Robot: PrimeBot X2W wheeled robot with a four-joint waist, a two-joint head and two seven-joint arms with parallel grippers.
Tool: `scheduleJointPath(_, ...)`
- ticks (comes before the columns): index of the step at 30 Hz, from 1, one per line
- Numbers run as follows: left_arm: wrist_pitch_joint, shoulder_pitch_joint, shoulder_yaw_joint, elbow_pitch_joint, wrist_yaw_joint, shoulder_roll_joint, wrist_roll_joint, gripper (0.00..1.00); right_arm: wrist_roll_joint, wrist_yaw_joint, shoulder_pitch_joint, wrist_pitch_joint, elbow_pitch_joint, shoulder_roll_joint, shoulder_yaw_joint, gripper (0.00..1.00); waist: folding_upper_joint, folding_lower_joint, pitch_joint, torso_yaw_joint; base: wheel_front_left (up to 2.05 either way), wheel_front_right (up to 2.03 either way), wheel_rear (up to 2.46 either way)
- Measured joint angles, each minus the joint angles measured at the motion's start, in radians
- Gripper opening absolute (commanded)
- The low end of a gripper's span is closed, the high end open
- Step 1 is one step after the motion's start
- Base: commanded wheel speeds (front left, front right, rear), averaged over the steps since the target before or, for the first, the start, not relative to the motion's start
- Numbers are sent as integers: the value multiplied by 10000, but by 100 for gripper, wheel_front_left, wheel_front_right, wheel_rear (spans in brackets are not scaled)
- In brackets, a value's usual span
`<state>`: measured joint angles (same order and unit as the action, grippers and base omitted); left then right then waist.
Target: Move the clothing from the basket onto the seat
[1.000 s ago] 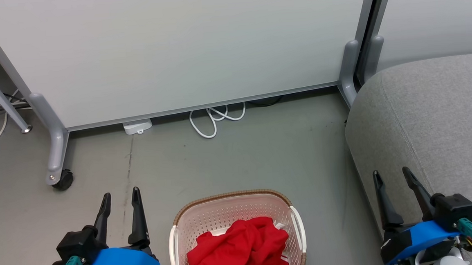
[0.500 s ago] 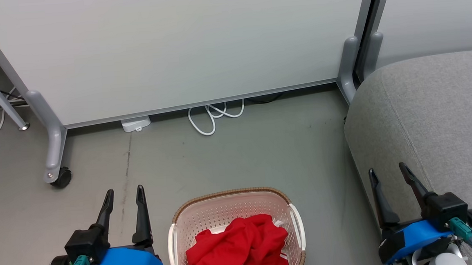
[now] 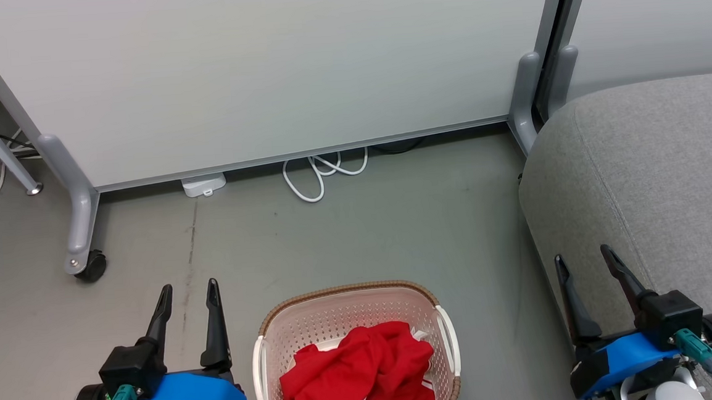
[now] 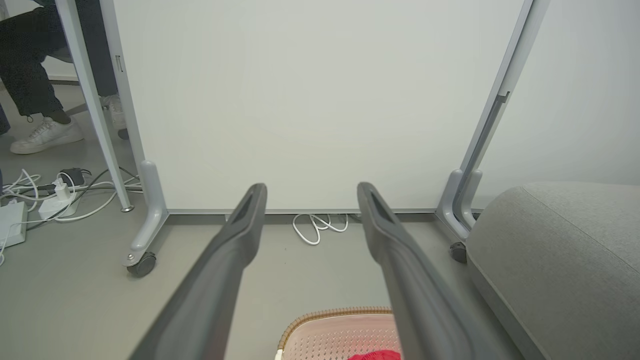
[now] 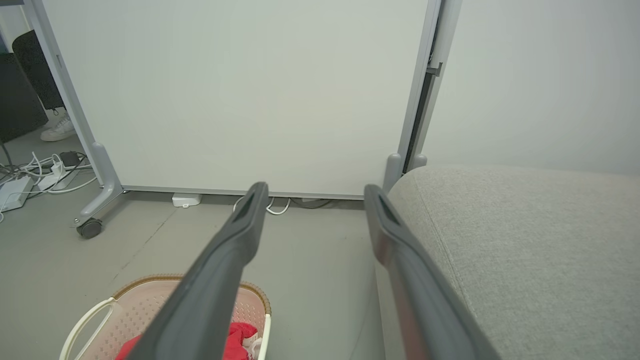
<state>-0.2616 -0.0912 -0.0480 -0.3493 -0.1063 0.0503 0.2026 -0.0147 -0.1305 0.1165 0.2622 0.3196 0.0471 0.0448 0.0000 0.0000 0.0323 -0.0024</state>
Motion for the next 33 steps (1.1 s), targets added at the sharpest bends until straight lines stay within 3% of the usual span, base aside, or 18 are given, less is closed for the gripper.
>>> scheduleJointPath(16, -2, -335, -13, -134, -36, 84, -261, 100, 73, -2, 606, 2, -151, 8, -591, 100, 0, 0, 785, -433, 0, 0, 0)
scheduleJointPath(33, -2, -2069, -178, -1218, -173, 922, -677, 100, 869, -2, 2600, 4, -1072, 19, -1783, 100, 0, 1, 3850, -1720, 0, 0, 0)
